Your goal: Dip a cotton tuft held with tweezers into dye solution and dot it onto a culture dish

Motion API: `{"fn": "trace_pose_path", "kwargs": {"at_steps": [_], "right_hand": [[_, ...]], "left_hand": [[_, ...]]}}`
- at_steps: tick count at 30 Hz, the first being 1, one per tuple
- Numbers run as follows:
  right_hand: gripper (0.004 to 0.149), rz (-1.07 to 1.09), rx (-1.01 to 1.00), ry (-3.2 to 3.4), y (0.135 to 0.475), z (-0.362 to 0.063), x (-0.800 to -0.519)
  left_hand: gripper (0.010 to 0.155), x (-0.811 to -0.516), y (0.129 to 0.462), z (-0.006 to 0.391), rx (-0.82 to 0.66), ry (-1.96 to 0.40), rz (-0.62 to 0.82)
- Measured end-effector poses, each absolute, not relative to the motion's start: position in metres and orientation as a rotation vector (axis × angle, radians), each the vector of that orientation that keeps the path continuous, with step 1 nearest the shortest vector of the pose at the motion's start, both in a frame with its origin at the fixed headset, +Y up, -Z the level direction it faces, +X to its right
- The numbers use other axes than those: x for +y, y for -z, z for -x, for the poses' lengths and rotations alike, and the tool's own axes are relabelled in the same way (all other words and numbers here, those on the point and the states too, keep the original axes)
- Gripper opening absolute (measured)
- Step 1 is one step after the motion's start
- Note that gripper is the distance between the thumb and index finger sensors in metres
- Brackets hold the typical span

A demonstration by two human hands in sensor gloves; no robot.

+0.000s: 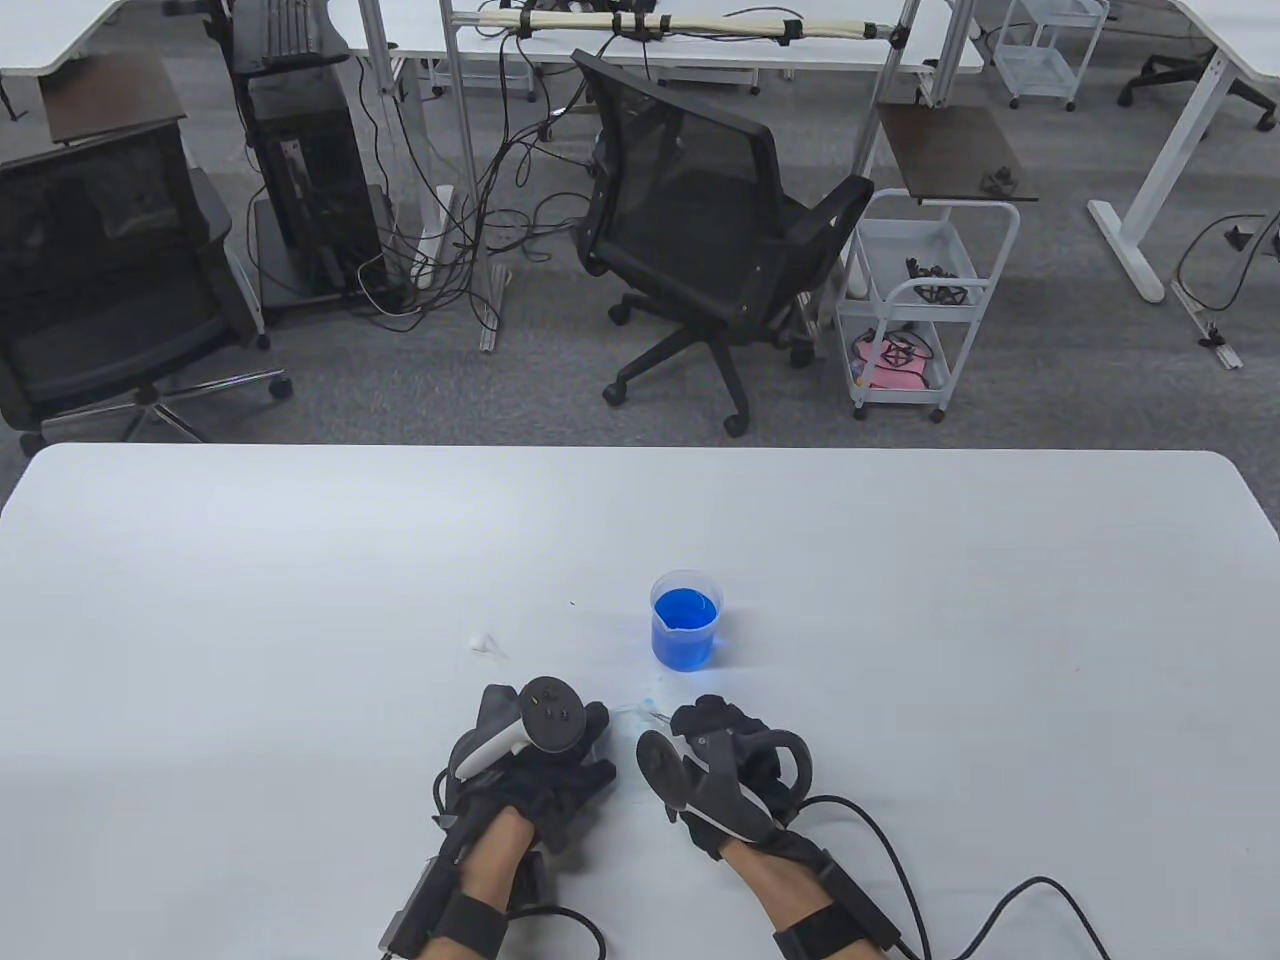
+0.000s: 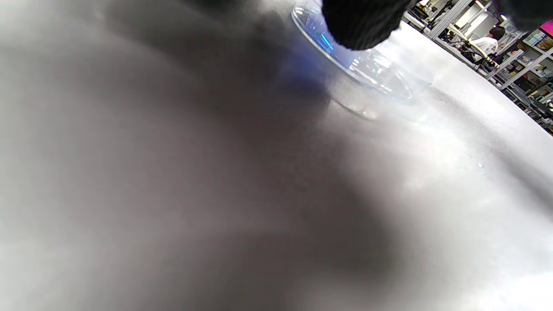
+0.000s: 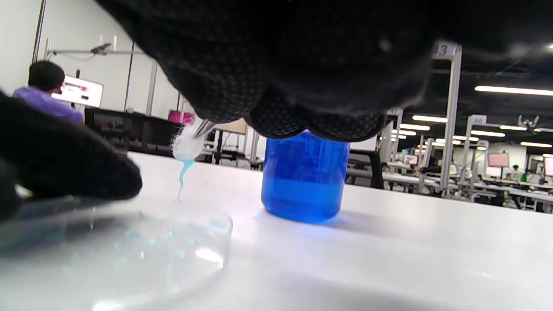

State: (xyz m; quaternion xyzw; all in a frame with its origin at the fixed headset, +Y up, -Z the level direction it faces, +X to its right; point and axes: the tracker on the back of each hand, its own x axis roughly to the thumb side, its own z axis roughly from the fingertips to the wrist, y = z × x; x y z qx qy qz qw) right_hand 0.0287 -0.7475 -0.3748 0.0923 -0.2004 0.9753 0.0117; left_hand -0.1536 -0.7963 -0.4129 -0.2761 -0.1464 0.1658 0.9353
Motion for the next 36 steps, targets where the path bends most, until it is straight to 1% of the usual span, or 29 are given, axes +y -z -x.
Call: {"fn": "trace_pose_path", "kwargs": {"at_steps": [3, 10, 13, 19, 23, 28, 36], "right_hand": [[0.04, -0.299, -0.63, -3.031, 0.372, -0.027, -0.745], [0.04, -0.387, -0.525, -3.135, 0.375, -0.013, -0.769], [0.04, -0.394, -0.508, -3.148, 0.376, -0.012, -0.773], [0.04, -0.391, -0.516, -3.135, 0.376, -0.013, -0.772], [0.04, -0.361, -0.579, -3.07, 0.371, -0.018, -0.759], [0.04, -0.373, -0.597, -3.029, 0.364, -0.019, -0.751], [0.04, -0.447, -0.491, -3.136, 0.368, -0.006, -0.774]], "left_hand": [[0.069, -0.796, 0.413, 0.153, -0.3, -0.339, 0.564], [0.069, -0.796, 0.413, 0.153, -0.301, -0.339, 0.564], [0.069, -0.796, 0.413, 0.153, -0.301, -0.339, 0.565], [0.069, -0.796, 0.413, 0.153, -0.299, -0.336, 0.565], [0.069, -0.796, 0.413, 0.153, -0.297, -0.338, 0.567], [0.069, -0.796, 0.413, 0.153, -0.296, -0.343, 0.568], [0.069, -0.796, 0.413, 0.154, -0.294, -0.339, 0.567]]}}
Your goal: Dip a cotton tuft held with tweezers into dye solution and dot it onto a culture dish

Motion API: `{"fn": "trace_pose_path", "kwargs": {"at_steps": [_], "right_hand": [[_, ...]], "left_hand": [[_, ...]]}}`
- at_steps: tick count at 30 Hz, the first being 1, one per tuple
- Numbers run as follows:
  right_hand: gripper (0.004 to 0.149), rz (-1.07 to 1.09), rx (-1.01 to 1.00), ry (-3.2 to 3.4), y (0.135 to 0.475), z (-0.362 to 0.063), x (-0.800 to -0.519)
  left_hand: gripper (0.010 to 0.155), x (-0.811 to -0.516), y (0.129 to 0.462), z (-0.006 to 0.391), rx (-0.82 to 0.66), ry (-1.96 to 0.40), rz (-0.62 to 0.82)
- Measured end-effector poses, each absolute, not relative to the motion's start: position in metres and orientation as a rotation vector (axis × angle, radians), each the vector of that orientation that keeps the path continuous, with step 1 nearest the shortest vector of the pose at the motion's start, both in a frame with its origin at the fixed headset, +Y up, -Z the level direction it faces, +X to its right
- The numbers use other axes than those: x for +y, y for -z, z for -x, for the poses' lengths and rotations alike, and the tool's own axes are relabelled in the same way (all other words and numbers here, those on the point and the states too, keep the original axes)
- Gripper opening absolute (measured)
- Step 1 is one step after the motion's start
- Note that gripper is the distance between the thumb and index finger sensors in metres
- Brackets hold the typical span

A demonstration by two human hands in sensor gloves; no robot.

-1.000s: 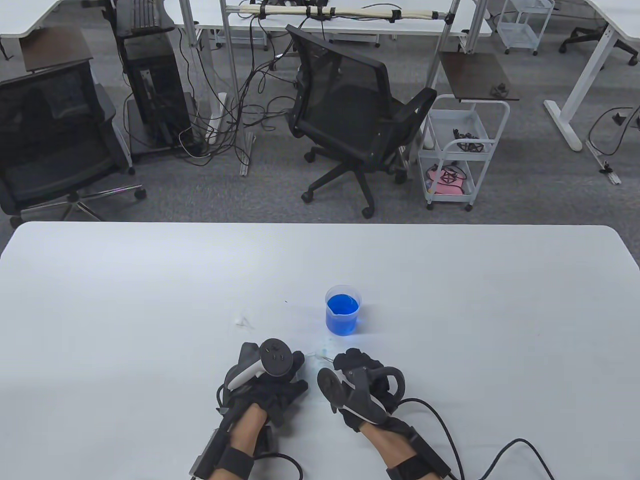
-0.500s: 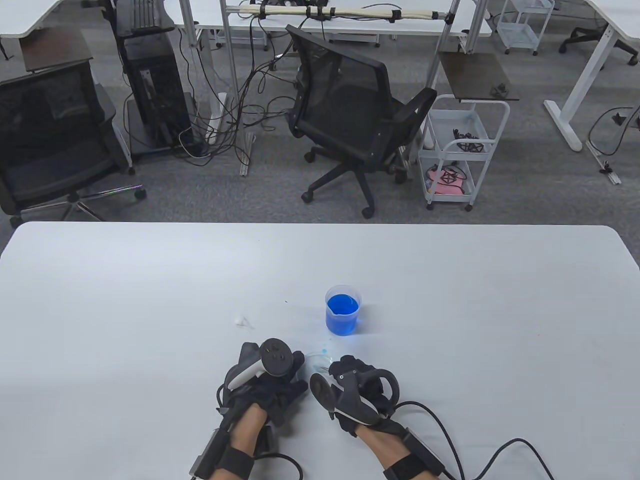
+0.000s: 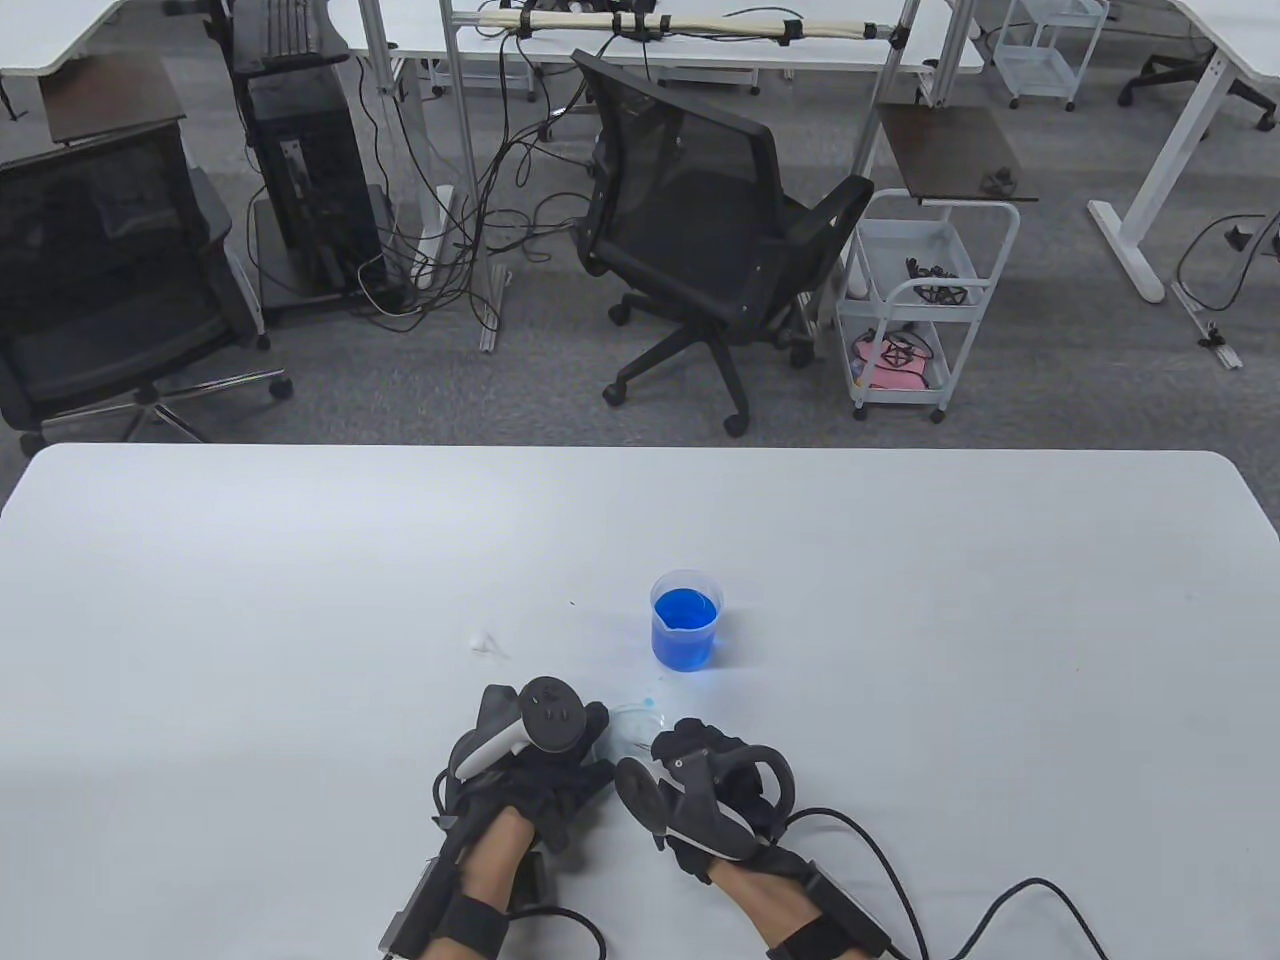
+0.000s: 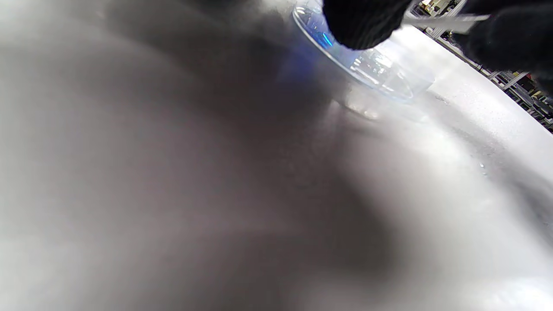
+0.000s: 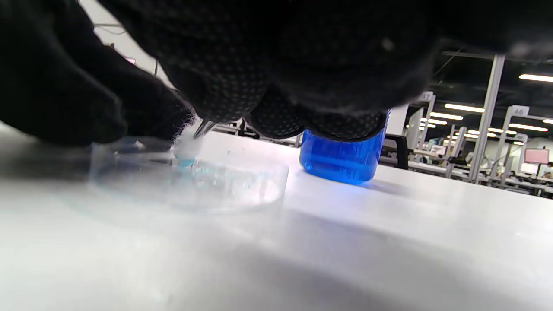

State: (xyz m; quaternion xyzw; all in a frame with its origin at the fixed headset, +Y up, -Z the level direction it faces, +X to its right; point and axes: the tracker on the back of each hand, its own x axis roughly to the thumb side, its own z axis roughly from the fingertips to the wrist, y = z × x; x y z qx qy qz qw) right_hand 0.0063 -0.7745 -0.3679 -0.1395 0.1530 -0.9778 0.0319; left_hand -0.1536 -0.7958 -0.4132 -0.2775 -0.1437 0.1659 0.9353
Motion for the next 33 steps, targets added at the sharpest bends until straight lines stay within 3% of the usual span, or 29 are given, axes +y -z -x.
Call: {"fn": "trace_pose_path", "kwargs": {"at_steps": [7, 16, 25, 33], "right_hand": [[0.04, 0.429, 0.468, 3.007, 0.369, -0.007, -0.778], [0.04, 0.398, 0.589, 3.092, 0.357, -0.022, -0.752], [0.04, 0.448, 0.456, 2.998, 0.359, -0.008, -0.775], [0.04, 0.422, 0.483, 3.037, 0.36, -0.015, -0.766]], "left_hand": [[0.069, -0.796, 0.413, 0.154, -0.293, -0.339, 0.567], [0.069, -0.796, 0.413, 0.154, -0.292, -0.341, 0.568], [0.069, -0.795, 0.413, 0.154, -0.292, -0.342, 0.568], [0.069, -0.795, 0.414, 0.154, -0.292, -0.342, 0.568]]}}
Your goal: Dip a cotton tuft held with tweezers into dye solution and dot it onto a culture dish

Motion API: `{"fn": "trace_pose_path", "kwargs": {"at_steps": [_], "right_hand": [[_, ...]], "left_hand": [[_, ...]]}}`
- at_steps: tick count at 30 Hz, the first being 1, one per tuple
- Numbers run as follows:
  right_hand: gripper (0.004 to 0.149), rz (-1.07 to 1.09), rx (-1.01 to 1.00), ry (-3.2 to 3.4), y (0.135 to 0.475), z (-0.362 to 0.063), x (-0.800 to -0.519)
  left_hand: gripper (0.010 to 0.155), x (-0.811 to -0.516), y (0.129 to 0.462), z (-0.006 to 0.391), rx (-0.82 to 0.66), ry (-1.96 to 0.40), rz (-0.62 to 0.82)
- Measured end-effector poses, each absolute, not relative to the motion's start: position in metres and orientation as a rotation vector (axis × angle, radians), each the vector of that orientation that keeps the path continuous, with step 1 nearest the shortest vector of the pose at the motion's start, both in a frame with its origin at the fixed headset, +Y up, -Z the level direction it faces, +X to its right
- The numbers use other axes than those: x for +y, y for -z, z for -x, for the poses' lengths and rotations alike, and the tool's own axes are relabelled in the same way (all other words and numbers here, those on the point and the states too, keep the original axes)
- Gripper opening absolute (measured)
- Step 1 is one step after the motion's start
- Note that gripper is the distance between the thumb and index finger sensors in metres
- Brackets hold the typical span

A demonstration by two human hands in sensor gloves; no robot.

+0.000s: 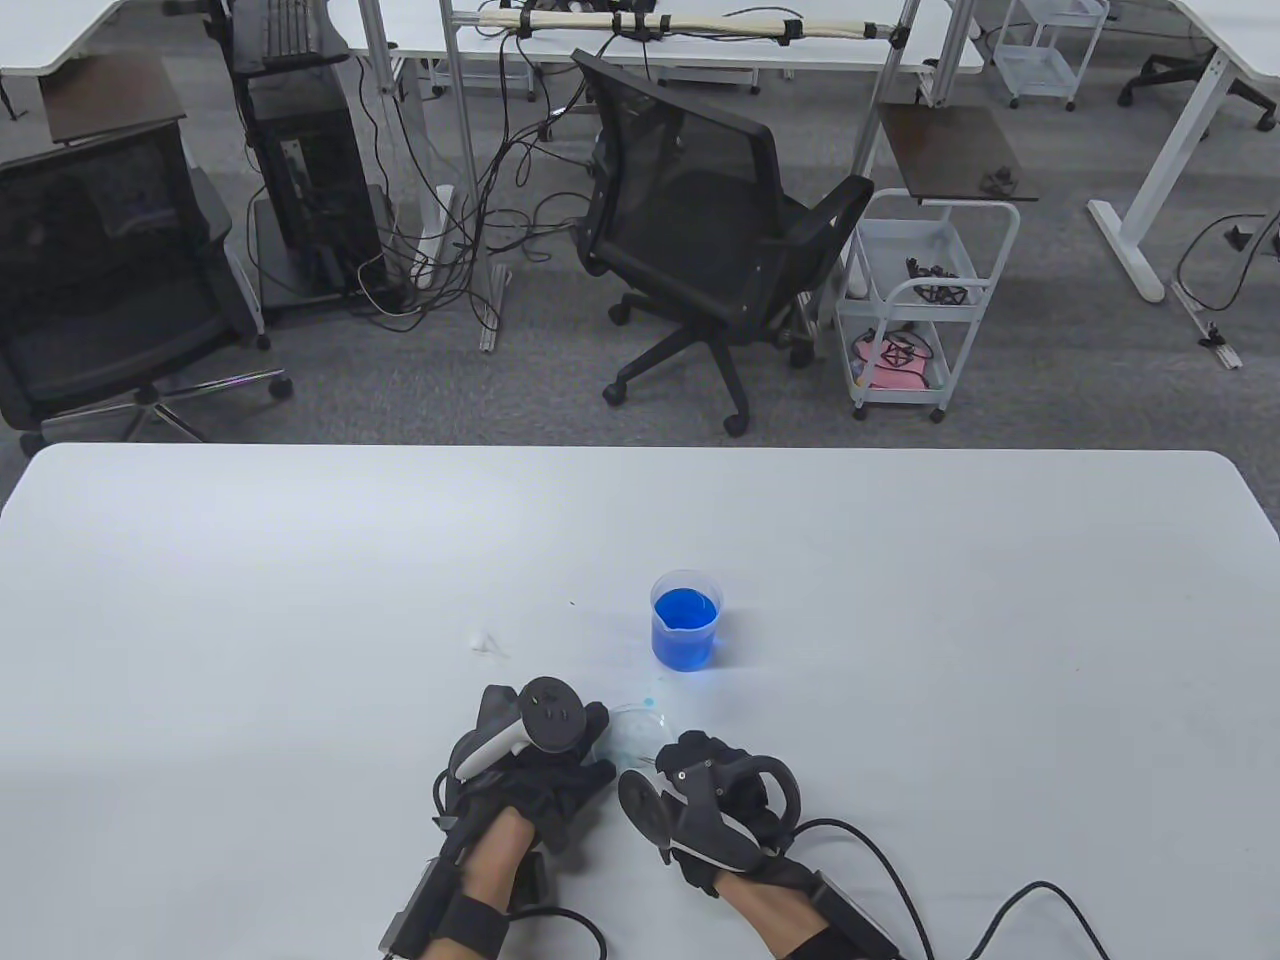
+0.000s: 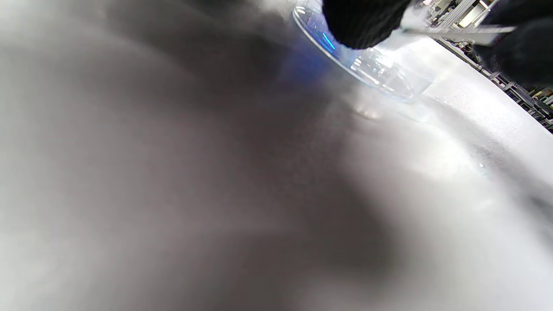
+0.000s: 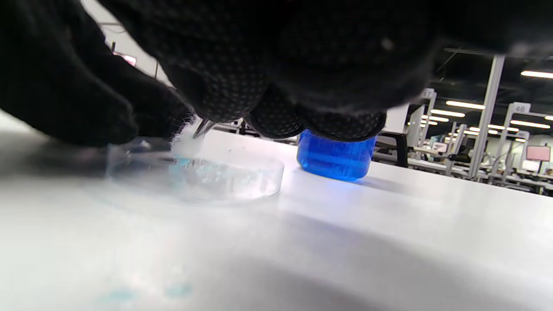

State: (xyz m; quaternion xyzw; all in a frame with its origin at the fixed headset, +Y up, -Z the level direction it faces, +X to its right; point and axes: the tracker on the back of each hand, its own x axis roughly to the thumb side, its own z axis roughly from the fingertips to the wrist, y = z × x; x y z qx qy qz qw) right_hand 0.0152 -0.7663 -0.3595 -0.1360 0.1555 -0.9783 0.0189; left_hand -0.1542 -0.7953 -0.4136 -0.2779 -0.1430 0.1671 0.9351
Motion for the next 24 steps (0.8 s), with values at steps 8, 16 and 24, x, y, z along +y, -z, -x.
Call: {"fn": "trace_pose_path", "kwargs": {"at_steps": [8, 16, 24], "right_hand": [[0.04, 0.401, 0.562, 3.111, 0.35, -0.034, -0.747], [0.04, 0.47, 0.429, 3.032, 0.351, -0.017, -0.767], [0.04, 0.45, 0.453, 3.058, 0.352, -0.023, -0.762]], "left_hand": [[0.069, -0.795, 0.413, 0.154, -0.287, -0.339, 0.571], [0.069, -0.795, 0.414, 0.156, -0.286, -0.343, 0.569], [0.069, -0.795, 0.414, 0.156, -0.287, -0.344, 0.569]]}}
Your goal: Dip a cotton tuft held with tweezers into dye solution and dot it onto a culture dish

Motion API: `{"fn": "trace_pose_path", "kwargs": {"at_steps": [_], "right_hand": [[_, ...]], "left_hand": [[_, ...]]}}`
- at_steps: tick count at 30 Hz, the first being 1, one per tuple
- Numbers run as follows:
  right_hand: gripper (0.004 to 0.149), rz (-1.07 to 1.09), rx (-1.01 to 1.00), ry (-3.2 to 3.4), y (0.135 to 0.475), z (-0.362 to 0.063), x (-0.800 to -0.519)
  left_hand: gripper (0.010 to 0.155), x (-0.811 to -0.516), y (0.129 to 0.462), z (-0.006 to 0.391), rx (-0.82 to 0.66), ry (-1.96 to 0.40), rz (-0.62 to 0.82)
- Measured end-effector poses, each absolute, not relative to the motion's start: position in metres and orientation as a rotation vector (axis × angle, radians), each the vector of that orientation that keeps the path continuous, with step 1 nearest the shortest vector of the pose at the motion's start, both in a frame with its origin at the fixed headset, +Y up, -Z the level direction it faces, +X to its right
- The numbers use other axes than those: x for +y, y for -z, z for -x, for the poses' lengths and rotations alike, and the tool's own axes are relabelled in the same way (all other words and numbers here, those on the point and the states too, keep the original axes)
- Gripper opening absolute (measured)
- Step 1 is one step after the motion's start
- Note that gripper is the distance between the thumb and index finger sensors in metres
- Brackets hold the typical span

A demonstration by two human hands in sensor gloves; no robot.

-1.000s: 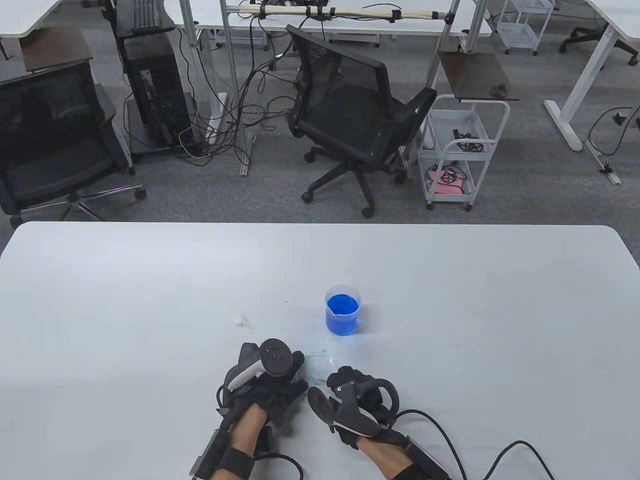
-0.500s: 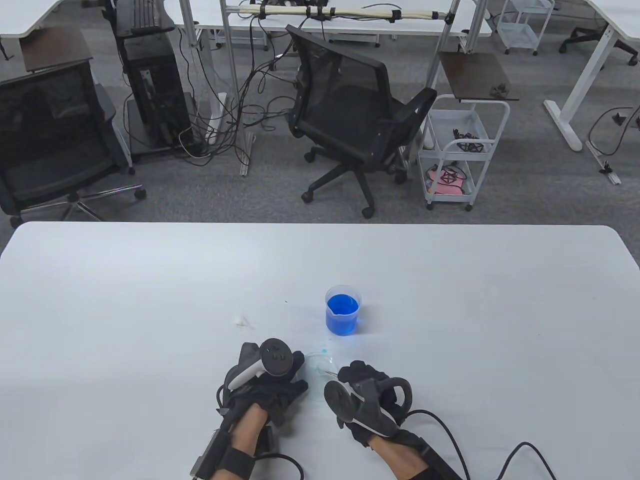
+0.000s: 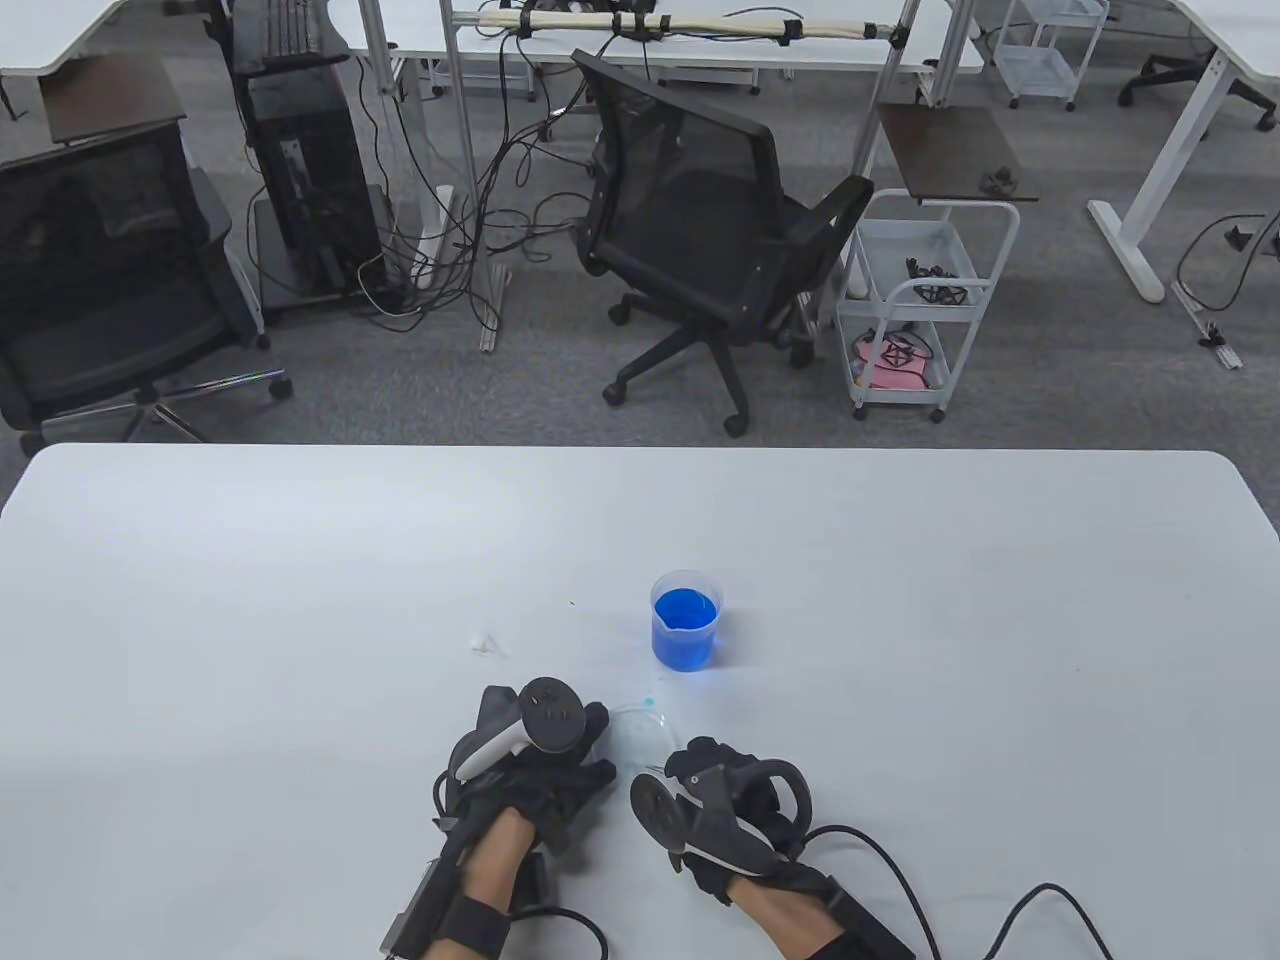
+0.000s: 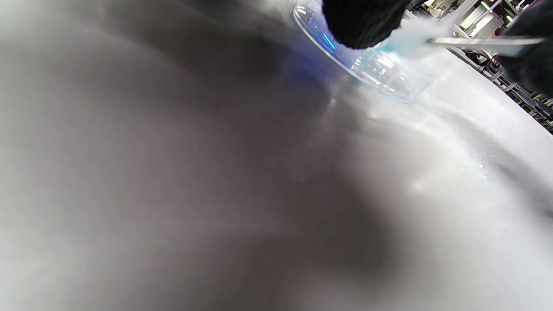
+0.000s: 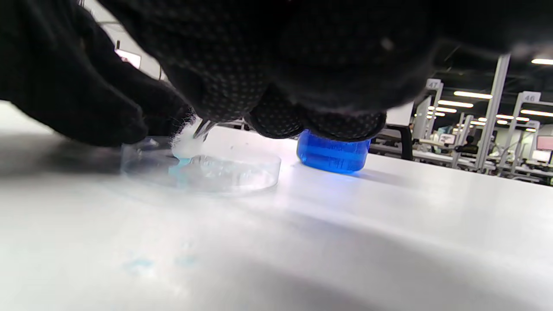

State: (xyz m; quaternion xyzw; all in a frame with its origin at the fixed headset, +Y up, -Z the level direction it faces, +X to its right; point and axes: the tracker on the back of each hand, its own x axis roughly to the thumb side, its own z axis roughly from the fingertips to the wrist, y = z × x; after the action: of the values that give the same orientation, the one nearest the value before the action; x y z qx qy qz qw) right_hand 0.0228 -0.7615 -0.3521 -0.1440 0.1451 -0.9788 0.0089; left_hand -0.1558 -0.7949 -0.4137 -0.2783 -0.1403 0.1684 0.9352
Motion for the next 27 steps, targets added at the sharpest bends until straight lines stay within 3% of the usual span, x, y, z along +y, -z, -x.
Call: {"fn": "trace_pose_path", "kwargs": {"at_steps": [6, 19, 27], "right_hand": [[0.04, 0.4, 0.559, 3.124, 0.346, -0.038, -0.738], [0.04, 0.432, 0.332, 3.007, 0.354, -0.021, -0.769], [0.04, 0.375, 0.441, 3.085, 0.352, -0.034, -0.748]], "left_hand": [[0.069, -0.795, 0.414, 0.156, -0.287, -0.345, 0.568], [0.069, -0.795, 0.413, 0.157, -0.288, -0.351, 0.566], [0.069, -0.795, 0.414, 0.156, -0.29, -0.351, 0.567]]}}
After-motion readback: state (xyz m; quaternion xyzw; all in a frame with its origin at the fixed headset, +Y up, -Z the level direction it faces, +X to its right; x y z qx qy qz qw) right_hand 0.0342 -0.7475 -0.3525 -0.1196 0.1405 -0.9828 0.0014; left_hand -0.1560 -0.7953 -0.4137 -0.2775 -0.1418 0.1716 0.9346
